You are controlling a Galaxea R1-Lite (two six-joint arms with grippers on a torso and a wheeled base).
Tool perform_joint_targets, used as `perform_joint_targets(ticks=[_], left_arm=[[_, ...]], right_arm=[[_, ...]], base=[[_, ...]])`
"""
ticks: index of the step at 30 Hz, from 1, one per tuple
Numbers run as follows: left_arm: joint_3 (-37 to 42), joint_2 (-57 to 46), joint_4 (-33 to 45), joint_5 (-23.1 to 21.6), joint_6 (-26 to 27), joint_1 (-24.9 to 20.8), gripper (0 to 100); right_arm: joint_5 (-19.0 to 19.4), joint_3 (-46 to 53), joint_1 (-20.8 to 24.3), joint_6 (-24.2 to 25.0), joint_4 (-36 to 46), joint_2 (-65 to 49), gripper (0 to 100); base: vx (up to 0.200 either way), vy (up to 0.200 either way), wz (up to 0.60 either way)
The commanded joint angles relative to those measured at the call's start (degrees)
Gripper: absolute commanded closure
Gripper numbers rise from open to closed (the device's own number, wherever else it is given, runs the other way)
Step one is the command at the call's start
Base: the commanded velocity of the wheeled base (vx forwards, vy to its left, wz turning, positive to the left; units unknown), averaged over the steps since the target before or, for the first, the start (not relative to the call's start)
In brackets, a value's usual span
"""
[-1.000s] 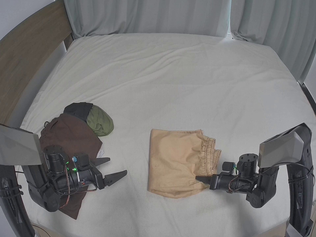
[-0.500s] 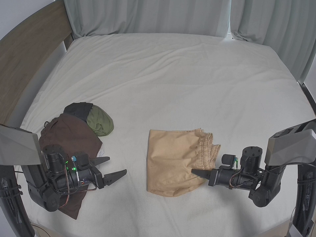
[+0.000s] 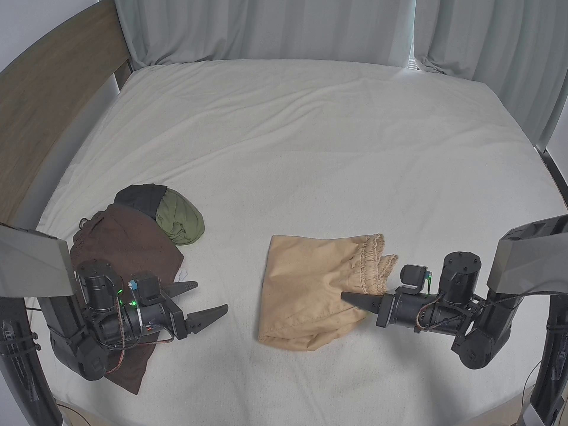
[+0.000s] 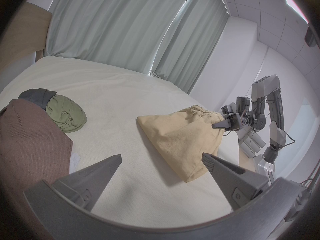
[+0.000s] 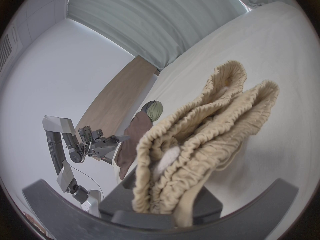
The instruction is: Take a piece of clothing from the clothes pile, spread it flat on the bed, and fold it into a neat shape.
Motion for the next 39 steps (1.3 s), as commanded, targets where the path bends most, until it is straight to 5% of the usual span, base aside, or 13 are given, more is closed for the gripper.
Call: perform_joint_targets(ticks=[1, 12, 39], left_arm=[[-0.1, -0.1, -0.1, 0.0, 0.0, -0.1, 0], [-0.1, -0.1, -0.1, -0.2, 0.0, 0.1, 0], [-0.1, -1.2, -0.1, -0.3, -0.1, 0.1, 0]], right_arm=[[0.5, -0.5, 0.3, 0.0, 0.0, -1.5, 100], [5.1, -1.0, -0.1, -0.1, 0.0, -4.2, 100], [7.8, -13.1, -0.7, 5.7, 0.2, -5.5, 100]], base=[[0.000, 0.000, 0.00], [0.000, 0.000, 0.00], [0.000, 0.000, 0.00]])
